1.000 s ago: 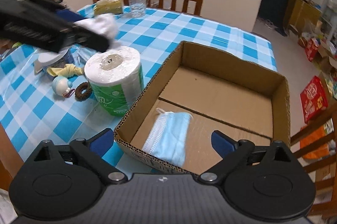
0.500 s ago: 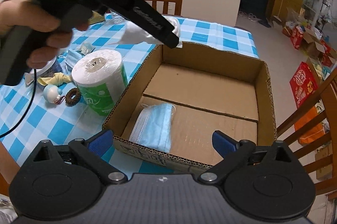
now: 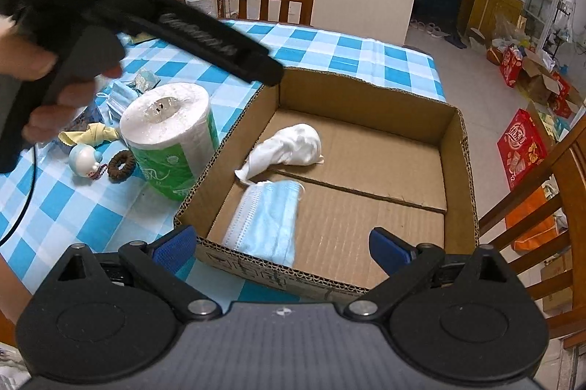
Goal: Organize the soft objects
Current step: 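Carry the white cloth in the left tool into the box and release, then move the right tool to the blue doll while the left tool approaches the peach bath puff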
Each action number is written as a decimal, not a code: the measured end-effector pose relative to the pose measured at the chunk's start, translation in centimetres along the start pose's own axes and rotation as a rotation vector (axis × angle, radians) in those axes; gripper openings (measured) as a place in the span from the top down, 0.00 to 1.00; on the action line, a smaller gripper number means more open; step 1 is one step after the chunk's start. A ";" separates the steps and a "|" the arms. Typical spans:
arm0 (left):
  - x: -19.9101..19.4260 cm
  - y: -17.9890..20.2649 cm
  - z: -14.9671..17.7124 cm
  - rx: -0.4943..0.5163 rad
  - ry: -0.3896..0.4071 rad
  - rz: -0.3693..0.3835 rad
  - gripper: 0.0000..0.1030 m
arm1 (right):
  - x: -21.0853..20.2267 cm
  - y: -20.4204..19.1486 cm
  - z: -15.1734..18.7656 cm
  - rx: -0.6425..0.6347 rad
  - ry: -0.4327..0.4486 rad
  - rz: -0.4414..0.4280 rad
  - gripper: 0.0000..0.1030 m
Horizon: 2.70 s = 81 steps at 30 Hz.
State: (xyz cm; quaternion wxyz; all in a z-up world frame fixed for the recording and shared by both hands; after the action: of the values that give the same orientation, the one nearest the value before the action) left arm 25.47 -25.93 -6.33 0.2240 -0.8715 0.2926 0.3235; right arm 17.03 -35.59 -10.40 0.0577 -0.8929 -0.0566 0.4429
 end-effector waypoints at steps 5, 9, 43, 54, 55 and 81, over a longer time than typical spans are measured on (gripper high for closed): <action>-2.0 -0.2 2.2 -0.025 -0.003 -0.023 0.02 | 0.2 -0.6 -0.2 -0.006 0.010 0.015 0.01; -3.6 -0.2 4.5 -0.048 -0.018 -0.025 0.02 | 0.3 -1.2 0.0 -0.007 0.010 0.020 0.01; -11.4 -14.4 25.1 -0.143 -0.184 -0.185 0.02 | 4.5 -20.1 3.1 -0.101 -0.084 -0.015 0.00; -11.4 -19.5 29.4 -0.202 -0.212 -0.189 0.02 | 8.7 -26.0 4.5 -0.160 -0.147 0.009 0.00; -11.4 -19.7 29.7 -0.210 -0.216 -0.194 0.02 | 9.1 -26.3 4.5 -0.170 -0.151 0.007 0.00; -11.2 -23.3 32.6 -0.370 -0.358 -0.344 0.02 | 17.7 -31.9 3.4 -0.349 -0.265 -0.253 0.00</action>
State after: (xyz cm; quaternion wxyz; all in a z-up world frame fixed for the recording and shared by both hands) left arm 19.64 14.02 -16.39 0.1607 -0.8634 0.0328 0.4771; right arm 23.35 -1.25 -21.47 -0.0505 -0.8092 -0.2505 0.5291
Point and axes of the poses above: each gripper's, at about its wrist camera, not at the fingertips, and x roughly the way its jaws point, y to its right, z to its underside, the point moved 9 cm from there along x, roughly the way its jaws point, and after that the axes turned 14 degrees about x, right-handed, at the moved point
